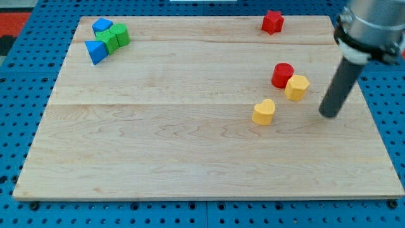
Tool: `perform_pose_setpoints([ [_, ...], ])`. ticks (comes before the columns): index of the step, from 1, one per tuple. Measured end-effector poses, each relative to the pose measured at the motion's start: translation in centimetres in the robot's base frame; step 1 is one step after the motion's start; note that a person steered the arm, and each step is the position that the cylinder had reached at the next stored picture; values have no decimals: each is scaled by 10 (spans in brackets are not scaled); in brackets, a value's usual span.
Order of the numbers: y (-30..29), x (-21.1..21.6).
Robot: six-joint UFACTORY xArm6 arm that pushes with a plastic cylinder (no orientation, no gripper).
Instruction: Move yellow heart closer to yellow hexagon
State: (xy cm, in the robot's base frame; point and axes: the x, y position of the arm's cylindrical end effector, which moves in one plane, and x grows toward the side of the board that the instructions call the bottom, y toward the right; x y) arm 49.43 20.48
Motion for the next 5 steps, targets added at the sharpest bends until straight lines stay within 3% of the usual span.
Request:
perform_pose_setpoints([
  [1,-69,32],
  [2,-79,-16],
  [3,-66,-34],
  [4,-86,13],
  [5,-145,-9],
])
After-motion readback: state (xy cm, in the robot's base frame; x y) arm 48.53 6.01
